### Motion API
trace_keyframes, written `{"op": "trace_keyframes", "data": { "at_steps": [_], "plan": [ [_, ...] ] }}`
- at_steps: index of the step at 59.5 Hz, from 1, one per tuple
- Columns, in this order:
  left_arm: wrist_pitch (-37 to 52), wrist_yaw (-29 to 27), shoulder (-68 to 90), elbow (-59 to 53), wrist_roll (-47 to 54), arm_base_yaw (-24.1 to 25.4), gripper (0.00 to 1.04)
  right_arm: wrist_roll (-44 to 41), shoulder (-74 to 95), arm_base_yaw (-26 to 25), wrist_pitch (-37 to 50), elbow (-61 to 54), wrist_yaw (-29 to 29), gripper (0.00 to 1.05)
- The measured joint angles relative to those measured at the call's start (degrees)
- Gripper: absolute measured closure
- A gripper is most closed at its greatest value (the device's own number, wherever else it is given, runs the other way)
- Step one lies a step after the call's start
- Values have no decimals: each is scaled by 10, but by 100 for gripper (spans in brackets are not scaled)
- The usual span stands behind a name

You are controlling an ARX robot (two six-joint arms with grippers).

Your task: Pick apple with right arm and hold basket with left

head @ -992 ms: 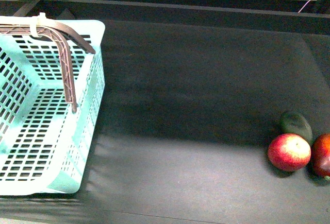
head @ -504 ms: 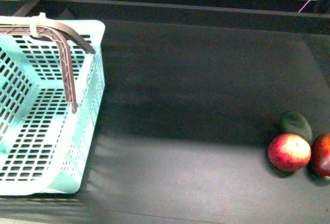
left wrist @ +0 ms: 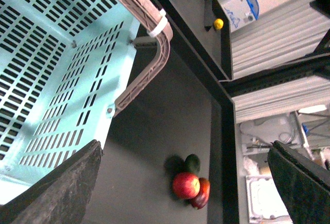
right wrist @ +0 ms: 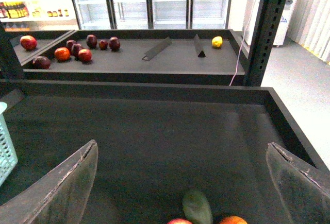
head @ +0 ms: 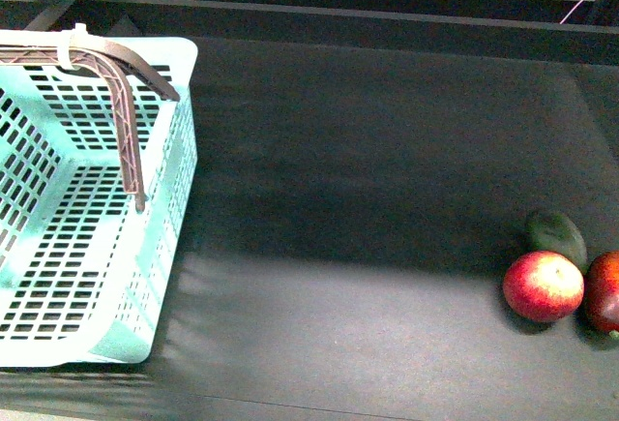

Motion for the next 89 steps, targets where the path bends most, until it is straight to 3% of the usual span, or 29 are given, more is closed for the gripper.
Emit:
{"op": "trace_keyframes", "data": {
  "at_steps": [8,13,32,44,63,70,83,89],
  "plan": [
    [151,-36,193,55,-68,0,7,0,0,0,0,0,0,9],
    [189,-62,307,108,-112,0,7,0,0,0,0,0,0,9],
    [173,-142,601,327,-186,16,7,0,0,0,0,0,0,9],
    [138,-167,691,428,-195,21,7,0,0,0,0,0,0,9],
    [116,-184,761,493,-189,17,7,0,0,0,0,0,0,9],
    [103,-191,766,497,-185,10,34,0,0,0,0,0,0,9],
    [88,-195,766,497,-180,-2,74,0,0,0,0,0,0,9],
    [85,-187,764,497,-211,-3,85,0,0,0,0,0,0,9]
  ]
}}
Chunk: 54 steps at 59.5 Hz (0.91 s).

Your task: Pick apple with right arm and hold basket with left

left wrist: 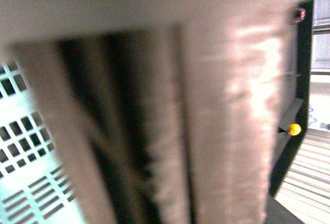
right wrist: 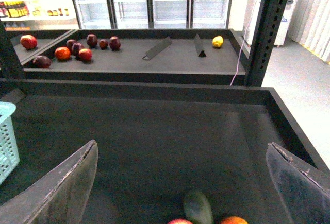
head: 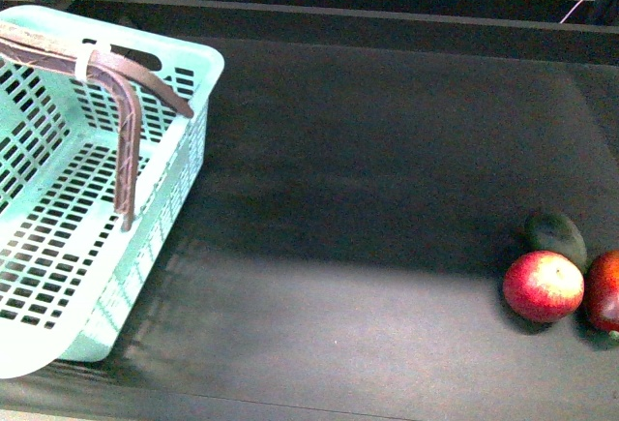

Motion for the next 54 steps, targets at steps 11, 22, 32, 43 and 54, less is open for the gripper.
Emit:
{"op": "trace_keyframes", "data": {
  "at_steps": [11,22,32,43,54],
  "plan": [
    [-3,9,-18,-12,2,-4,90,0,0,0,0,0,0,9],
    [-10,26,-89,-50,-3,-21,90,0,0,0,0,0,0,9],
    [-32,34,-162,-50,-9,-73,90,0,0,0,0,0,0,9],
    [-51,36,-209,-43,-23,-140,90,0,0,0,0,0,0,9],
    [-79,34,-235,-26,-36,-206,90,0,0,0,0,0,0,9]
  ]
}}
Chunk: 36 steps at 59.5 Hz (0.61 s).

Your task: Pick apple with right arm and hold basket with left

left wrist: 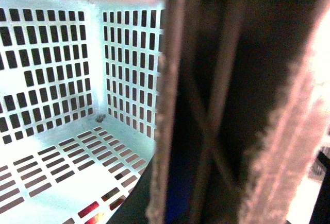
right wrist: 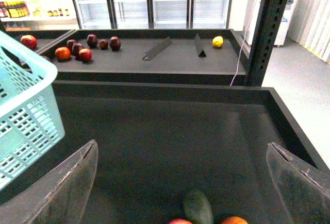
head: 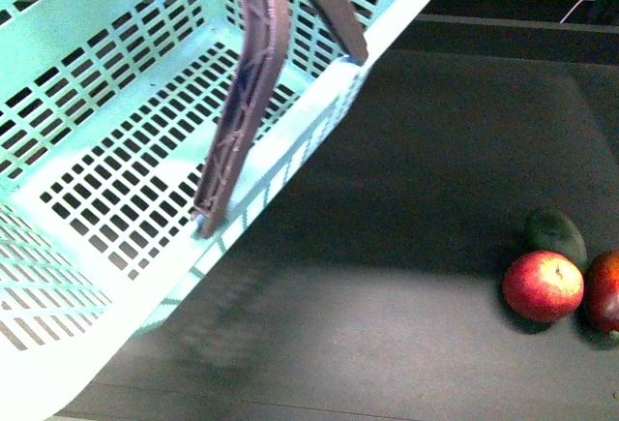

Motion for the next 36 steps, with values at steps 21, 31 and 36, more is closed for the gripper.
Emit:
{"op": "trace_keyframes", "data": {
  "at_steps": [21,31,36],
  "plan": [
    [-34,-5,-18,17,-3,-100,90,0,0,0,0,0,0,9],
    [-33,-4,-24,26,-2,-137,90,0,0,0,0,0,0,9],
    [-31,0,-26,31,4,-149,90,0,0,0,0,0,0,9]
  ]
}}
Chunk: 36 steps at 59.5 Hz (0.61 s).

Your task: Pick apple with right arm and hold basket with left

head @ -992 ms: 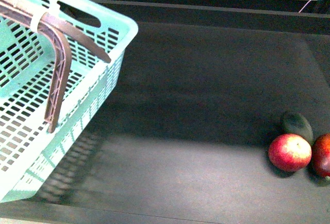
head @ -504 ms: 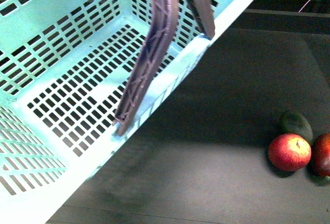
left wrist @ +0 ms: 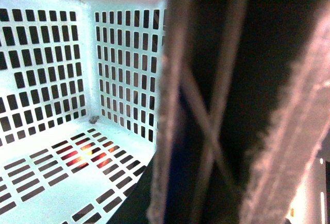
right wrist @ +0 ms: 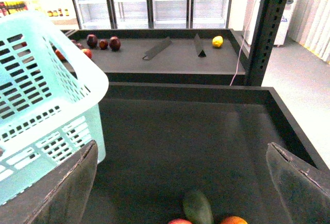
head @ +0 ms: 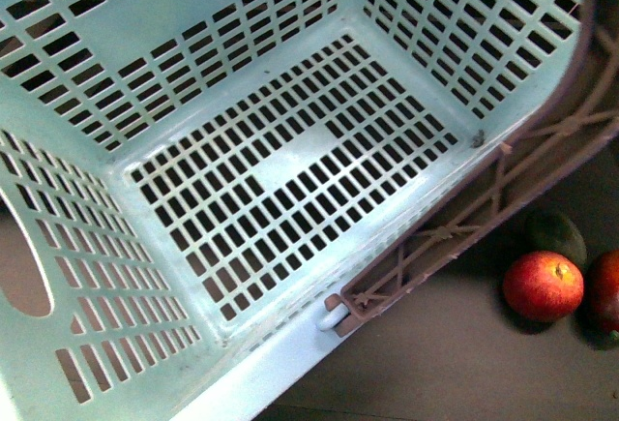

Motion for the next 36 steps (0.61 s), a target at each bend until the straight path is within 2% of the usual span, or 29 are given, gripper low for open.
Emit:
{"op": "trace_keyframes", "data": {
  "at_steps": [32,33,36],
  "plan": [
    [0,-1,-2,3,9,-4,90,0,0,0,0,0,0,9],
    [0,-1,-2,3,9,-4,90,5,4,1,-5,2,5,9],
    [0,-1,-2,3,9,-4,90,54,58,13,-113,44,49,9]
  ]
}}
